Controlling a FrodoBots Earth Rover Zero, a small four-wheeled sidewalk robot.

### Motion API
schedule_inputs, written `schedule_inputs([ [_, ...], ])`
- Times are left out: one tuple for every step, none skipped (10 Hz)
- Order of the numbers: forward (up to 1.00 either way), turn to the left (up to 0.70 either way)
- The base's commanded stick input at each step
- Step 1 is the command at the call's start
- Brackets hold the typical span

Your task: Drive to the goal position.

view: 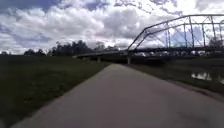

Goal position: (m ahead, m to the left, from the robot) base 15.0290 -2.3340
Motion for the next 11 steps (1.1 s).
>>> schedule_inputs([
  [1.00,0.00],
  [1.00,0.00],
  [1.00,0.00],
  [1.00,0.00],
  [1.00,0.00],
  [1.00,0.00],
  [1.00,-0.09],
  [1.00,-0.17],
  [1.00,-0.21],
  [1.00,-0.21],
  [1.00,-0.21],
])
